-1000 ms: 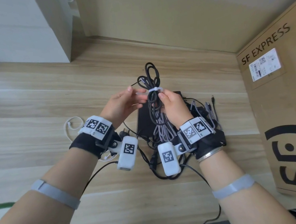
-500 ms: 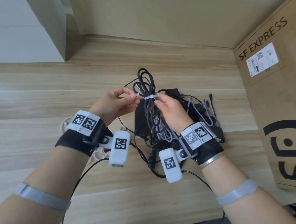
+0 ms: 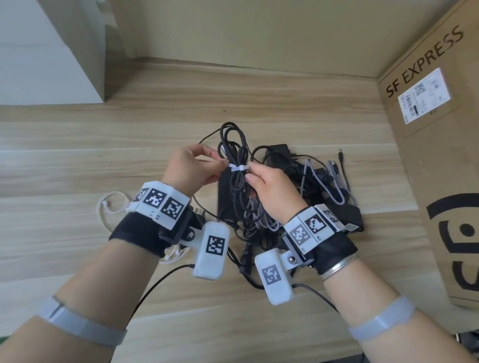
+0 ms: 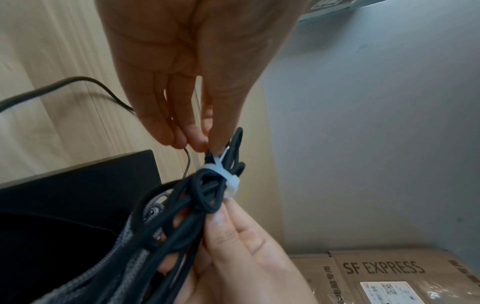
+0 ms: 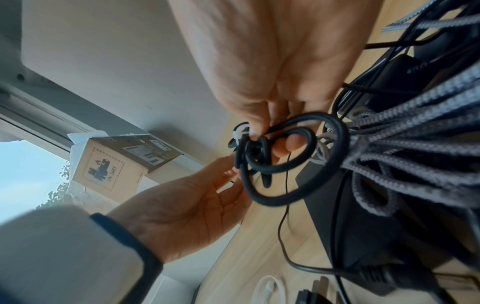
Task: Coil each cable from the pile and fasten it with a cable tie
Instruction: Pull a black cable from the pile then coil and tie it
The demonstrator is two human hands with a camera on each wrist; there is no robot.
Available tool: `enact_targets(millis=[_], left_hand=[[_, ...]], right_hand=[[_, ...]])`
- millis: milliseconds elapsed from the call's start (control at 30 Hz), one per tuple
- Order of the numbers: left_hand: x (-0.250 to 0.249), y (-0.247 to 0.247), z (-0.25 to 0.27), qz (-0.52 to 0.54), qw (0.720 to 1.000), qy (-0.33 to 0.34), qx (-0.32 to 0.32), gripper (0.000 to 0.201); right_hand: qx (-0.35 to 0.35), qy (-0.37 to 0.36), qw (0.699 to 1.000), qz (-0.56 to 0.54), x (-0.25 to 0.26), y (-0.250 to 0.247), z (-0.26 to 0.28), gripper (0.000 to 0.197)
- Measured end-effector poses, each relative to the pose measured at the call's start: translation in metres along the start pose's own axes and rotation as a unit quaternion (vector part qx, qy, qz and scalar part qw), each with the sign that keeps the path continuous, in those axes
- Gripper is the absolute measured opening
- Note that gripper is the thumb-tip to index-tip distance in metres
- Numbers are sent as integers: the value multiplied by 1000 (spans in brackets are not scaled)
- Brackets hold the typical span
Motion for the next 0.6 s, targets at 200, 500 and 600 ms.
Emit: enact_targets(millis=[200,500,600], left_hand=[[-1,1,1,-9,1000,-14,-8,20],[2,3,-4,-117,991,-63,14,28],[3,7,-3,-126,990,-57,23,28]], right_hand=[[12,10,999,47,-6,2,-2,38],[4,32,998,53,-1,6,-1,35],[-2,49,998,49,-10,10,-5,33]])
Point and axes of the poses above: each hand's wrist, its own z-axis away from the middle knuckle, its own y-axis out of the palm, x = y × z, the point moved 2 cm from there along -z, towards the middle knuckle, and after that the axes turned 9 degrees about -z, right-handed, at the moved point
